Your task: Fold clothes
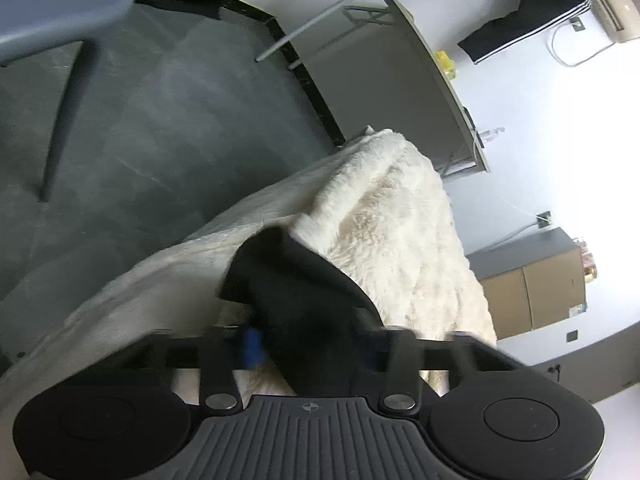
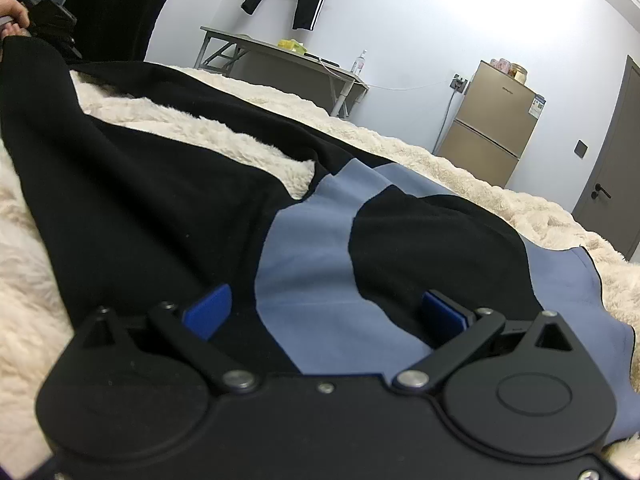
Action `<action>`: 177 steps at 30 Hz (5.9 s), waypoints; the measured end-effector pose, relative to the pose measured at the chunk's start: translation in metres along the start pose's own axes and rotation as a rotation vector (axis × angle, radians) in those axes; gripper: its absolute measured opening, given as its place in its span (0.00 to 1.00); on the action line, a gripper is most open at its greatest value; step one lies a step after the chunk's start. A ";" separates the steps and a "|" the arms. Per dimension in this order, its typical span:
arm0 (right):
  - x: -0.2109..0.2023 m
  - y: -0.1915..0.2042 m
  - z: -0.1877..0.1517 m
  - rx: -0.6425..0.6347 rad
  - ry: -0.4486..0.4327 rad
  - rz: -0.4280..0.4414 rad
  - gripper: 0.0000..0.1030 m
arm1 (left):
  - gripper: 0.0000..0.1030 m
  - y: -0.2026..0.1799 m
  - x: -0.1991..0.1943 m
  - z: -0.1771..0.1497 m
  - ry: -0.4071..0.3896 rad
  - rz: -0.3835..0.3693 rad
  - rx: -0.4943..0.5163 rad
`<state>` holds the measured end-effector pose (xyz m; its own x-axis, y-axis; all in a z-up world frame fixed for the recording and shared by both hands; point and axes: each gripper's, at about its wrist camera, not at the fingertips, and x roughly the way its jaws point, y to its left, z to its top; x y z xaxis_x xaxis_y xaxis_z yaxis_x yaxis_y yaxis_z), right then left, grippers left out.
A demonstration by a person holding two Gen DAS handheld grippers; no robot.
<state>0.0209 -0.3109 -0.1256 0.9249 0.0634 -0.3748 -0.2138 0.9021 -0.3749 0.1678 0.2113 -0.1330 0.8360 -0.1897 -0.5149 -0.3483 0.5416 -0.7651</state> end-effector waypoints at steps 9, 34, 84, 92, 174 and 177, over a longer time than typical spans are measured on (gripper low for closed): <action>0.001 0.000 0.000 -0.011 0.001 -0.006 1.00 | 0.03 -0.020 -0.012 0.009 -0.155 -0.076 0.160; 0.007 -0.004 -0.002 -0.025 -0.008 -0.018 1.00 | 0.35 -0.057 -0.009 -0.028 0.022 -0.101 0.349; 0.002 0.000 -0.002 -0.027 -0.014 -0.024 1.00 | 0.00 -0.028 0.061 0.024 0.003 0.118 0.276; 0.002 0.001 -0.002 -0.033 -0.008 -0.026 1.00 | 0.00 -0.025 0.029 0.043 -0.216 0.189 0.212; -0.037 -0.007 0.041 0.045 -0.036 0.130 1.00 | 0.78 -0.140 -0.106 -0.034 -0.126 -0.270 0.225; -0.054 -0.003 0.087 0.073 -0.174 0.183 1.00 | 0.78 -0.127 -0.135 -0.083 -0.113 -0.363 0.199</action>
<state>-0.0013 -0.2803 -0.0302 0.9146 0.2950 -0.2766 -0.3649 0.8968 -0.2503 0.0645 0.1003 0.0017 0.9342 -0.3125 -0.1719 0.0565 0.6055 -0.7938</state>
